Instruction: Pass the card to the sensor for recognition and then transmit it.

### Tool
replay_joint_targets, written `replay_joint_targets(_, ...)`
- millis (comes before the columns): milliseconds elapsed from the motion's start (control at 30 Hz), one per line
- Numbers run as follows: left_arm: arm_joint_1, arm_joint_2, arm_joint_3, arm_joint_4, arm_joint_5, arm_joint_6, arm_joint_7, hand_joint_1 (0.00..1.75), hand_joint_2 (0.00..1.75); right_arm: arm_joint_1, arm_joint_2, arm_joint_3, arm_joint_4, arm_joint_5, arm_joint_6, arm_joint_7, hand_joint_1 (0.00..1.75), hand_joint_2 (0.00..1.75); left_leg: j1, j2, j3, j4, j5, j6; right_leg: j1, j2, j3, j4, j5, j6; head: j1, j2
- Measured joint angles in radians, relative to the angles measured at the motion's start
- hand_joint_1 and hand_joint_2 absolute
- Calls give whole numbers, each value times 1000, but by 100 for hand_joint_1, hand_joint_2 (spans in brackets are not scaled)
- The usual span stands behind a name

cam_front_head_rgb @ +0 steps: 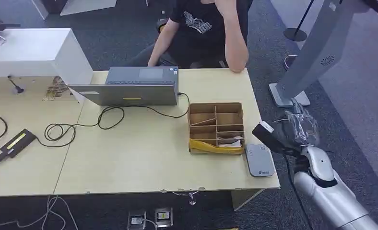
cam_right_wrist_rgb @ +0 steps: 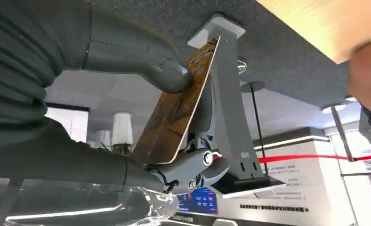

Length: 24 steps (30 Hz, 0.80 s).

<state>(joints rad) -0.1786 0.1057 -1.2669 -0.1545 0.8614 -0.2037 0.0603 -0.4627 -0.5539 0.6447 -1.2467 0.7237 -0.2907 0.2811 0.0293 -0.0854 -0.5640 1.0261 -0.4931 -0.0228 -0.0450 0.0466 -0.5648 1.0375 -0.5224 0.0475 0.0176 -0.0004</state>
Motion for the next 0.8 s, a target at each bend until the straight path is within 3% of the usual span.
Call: replay_joint_targets(800, 16, 14, 23, 0, 4, 0, -6, 0, 0, 69, 21, 97, 92, -177, -92, -35, 175, 175, 0, 0, 0, 0, 0, 0, 0, 0, 0, 0, 0, 0, 0, 0)
